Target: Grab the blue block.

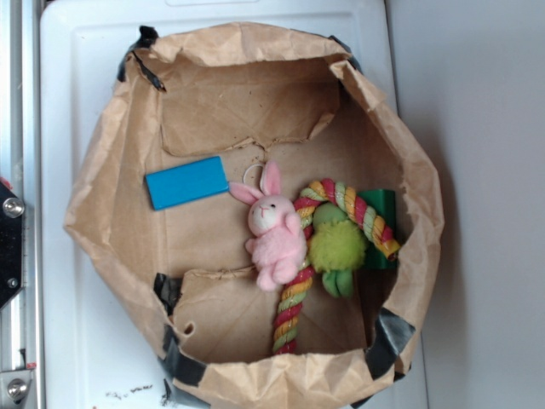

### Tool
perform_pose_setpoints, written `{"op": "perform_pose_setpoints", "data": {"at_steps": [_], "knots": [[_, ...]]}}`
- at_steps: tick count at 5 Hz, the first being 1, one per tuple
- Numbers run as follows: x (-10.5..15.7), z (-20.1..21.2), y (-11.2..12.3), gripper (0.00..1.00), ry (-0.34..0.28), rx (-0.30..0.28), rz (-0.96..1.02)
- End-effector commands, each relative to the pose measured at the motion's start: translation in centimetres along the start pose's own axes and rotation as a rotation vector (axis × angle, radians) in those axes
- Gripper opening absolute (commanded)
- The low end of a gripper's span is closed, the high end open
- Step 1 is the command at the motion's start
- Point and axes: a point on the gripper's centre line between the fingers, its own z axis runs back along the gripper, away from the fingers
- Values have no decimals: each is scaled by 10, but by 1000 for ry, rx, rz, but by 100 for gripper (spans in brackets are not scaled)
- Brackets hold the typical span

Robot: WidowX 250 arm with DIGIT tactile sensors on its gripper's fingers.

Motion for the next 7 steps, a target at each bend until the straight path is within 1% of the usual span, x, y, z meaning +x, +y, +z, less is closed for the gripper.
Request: {"op": "perform_pose_setpoints", "data": {"at_steps": [1, 2, 3, 4, 5, 7], "knots": [[0, 0, 0, 100, 0, 0, 0], [48, -18, -16, 100, -74, 47, 54], [98, -20, -19, 100, -104, 39, 48], [134, -32, -9, 100, -135, 60, 35], [150, -38, 5, 100, -162, 52, 24], [136, -46, 31, 100, -211, 75, 4]]}}
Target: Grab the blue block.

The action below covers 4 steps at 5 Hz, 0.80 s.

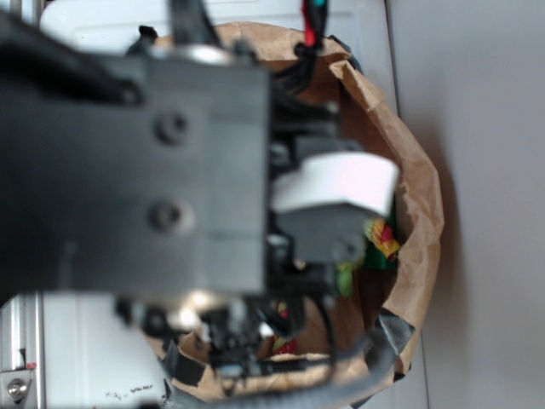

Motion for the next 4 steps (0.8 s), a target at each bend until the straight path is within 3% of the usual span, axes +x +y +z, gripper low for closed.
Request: {"op": "perform_pose_setpoints", "data": {"at_steps": [1, 4], "knots": [[-9, -3, 23, 100, -41, 8, -43], [-32, -23, 31, 100, 2, 51, -59]]}}
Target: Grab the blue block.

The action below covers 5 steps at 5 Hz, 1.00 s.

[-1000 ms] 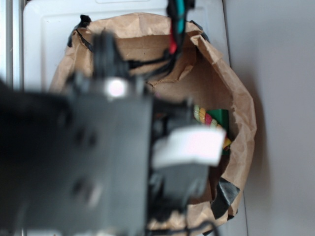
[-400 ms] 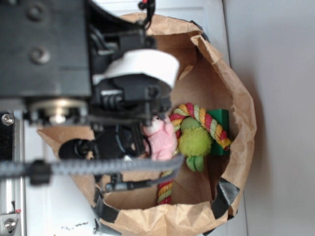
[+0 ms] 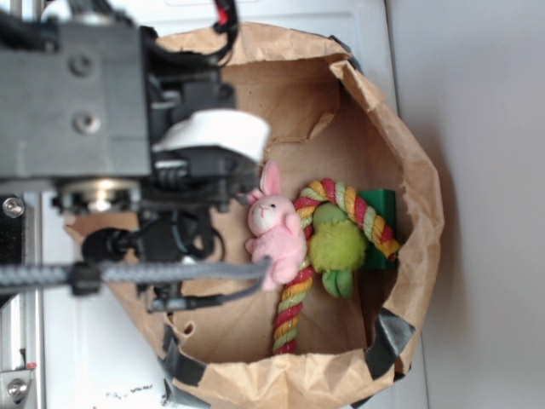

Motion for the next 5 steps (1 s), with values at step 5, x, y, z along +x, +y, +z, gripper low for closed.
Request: {"op": "perform_pose_setpoints", "data": {"at_steps": [5], "knots": [[16, -25, 27, 100, -6, 34, 29]]}}
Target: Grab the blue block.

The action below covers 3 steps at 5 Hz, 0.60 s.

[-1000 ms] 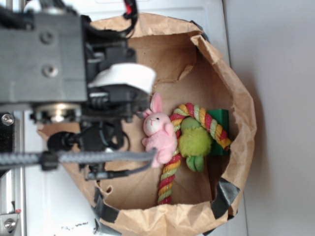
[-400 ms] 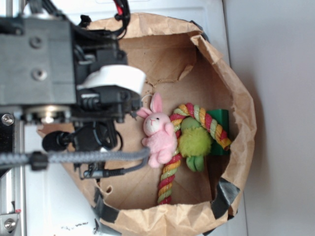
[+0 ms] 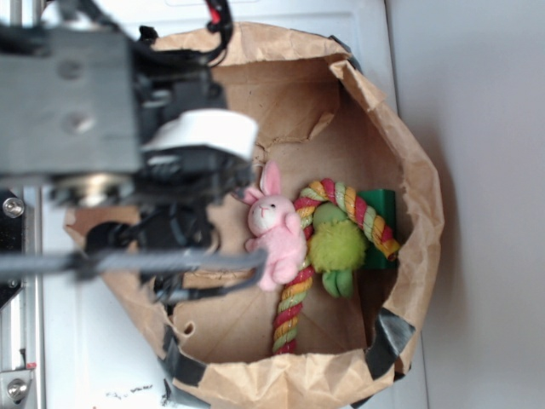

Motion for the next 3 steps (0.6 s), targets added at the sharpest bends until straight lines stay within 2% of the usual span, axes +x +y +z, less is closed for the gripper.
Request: {"op": "perform_pose_setpoints", "data": {"at_steps": [1, 3], "knots": [[9, -16, 25, 100, -16, 5, 22], [2, -45, 23, 100, -40, -39, 40]]}}
